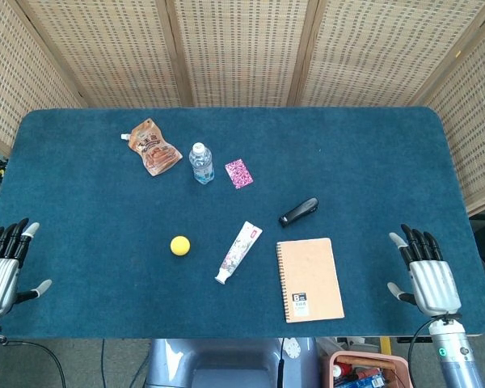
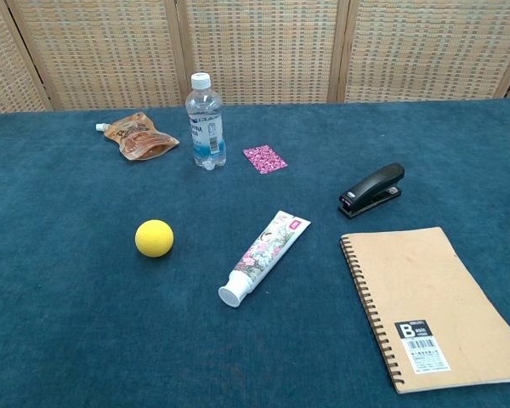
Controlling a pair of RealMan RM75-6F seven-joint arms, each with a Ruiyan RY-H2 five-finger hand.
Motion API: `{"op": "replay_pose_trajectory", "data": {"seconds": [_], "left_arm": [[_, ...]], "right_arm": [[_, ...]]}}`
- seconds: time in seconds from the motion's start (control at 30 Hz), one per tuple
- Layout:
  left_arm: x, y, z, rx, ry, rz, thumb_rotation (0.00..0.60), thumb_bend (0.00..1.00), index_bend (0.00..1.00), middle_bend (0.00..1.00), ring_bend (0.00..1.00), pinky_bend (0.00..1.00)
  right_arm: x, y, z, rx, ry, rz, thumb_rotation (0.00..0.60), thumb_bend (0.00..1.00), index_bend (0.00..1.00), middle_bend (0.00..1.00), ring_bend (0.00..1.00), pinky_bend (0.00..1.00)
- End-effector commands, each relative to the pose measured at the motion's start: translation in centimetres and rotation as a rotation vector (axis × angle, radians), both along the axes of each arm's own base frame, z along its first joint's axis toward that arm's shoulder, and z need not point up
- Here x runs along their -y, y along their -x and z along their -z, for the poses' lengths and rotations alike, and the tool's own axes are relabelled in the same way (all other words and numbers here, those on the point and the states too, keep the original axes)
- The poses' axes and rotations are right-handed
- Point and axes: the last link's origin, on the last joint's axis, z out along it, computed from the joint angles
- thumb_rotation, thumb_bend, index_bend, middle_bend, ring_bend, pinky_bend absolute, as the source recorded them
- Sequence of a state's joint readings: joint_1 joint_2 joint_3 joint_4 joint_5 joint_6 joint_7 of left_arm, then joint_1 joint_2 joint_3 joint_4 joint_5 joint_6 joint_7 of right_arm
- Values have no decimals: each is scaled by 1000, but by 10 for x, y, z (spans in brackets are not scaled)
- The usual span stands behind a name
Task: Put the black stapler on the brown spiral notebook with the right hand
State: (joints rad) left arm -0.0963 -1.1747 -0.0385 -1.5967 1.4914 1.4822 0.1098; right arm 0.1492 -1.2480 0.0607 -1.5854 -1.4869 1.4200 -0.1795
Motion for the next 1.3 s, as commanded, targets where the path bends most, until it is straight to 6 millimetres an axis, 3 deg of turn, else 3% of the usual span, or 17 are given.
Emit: {"op": "replay_pose_trajectory", "data": {"seconds": [0.03, 0.47, 0.93, 1.3], "left_arm": [[0, 0, 0, -1, 0, 0, 600, 155, 0, 0, 0, 0], [1, -2, -4, 6, -17, 1, 600, 155, 0, 0, 0, 0], [-1, 0, -2, 4, -11, -13, 600, 156, 0, 0, 0, 0], [-6, 5, -4, 19, -16, -41, 600, 155, 0, 0, 0, 0]], "right_arm": [[0, 0, 0, 1, -1, -2, 600, 159, 8, 0, 0, 0], [8, -6, 4, 38, 35, -15, 600, 159, 8, 0, 0, 0], [80, -38, 25, -9, -76, -110, 600, 158, 7, 0, 0, 0], [143, -70, 70, -31, -174, -89, 600, 159, 33, 0, 0, 29]]}}
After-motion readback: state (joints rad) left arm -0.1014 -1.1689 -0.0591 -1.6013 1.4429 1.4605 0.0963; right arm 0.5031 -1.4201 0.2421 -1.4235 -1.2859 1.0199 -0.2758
